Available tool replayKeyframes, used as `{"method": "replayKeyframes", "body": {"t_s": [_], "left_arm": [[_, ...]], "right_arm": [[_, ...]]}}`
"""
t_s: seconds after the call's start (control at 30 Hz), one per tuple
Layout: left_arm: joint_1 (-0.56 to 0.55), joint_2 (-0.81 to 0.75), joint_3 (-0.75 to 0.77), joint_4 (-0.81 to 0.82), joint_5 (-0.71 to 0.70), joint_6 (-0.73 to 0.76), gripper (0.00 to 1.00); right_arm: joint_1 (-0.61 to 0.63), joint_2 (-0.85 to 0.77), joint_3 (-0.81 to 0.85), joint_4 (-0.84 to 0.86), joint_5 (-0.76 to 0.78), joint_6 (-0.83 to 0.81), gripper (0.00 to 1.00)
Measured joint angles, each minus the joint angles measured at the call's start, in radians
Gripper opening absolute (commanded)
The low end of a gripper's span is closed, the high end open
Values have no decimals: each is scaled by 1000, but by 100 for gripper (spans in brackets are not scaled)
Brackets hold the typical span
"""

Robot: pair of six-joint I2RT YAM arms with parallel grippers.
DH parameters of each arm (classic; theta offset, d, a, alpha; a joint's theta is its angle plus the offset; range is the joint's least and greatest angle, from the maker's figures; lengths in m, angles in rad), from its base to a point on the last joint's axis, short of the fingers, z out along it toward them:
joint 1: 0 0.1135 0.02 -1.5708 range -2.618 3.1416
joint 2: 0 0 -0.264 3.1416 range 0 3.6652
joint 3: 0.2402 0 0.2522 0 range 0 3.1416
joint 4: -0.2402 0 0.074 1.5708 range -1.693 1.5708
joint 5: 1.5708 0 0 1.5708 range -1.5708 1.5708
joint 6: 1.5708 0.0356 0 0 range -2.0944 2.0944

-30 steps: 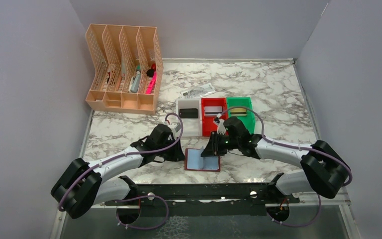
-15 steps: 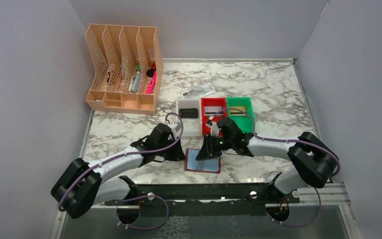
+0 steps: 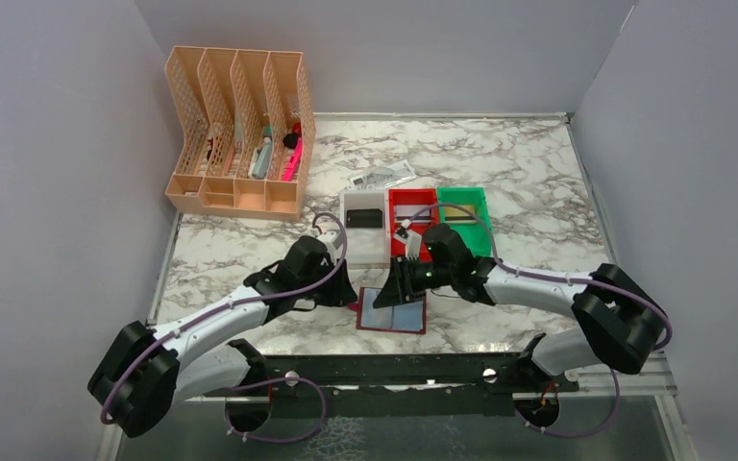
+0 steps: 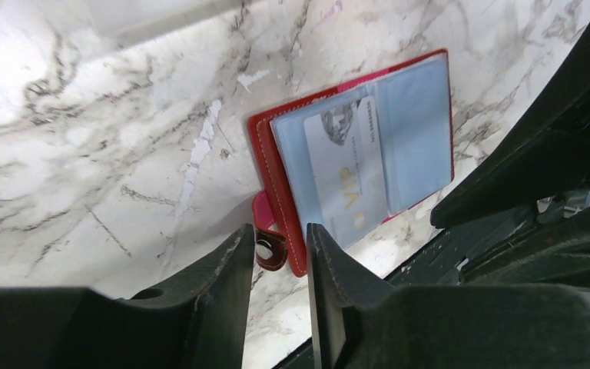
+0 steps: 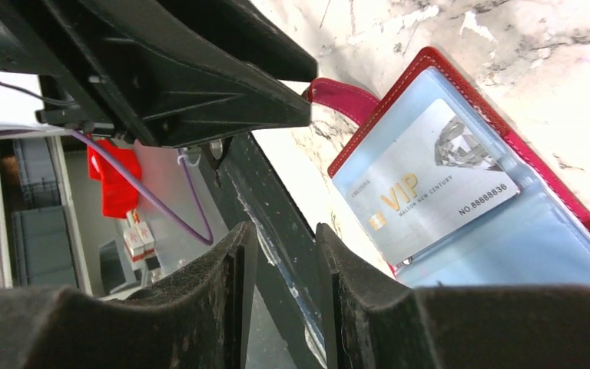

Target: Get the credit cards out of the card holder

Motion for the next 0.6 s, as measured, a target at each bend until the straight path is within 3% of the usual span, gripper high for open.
{"method": "replayKeyframes", "body": {"t_s": [0.3, 0.6], "left_arm": [[0, -133, 32, -46, -60, -5, 42], [-1, -66, 71, 40, 58, -5, 43]], "right_arm": [[0, -106, -31, -87, 239, 43, 36], [0, -175, -143, -142, 414, 147, 35]]}}
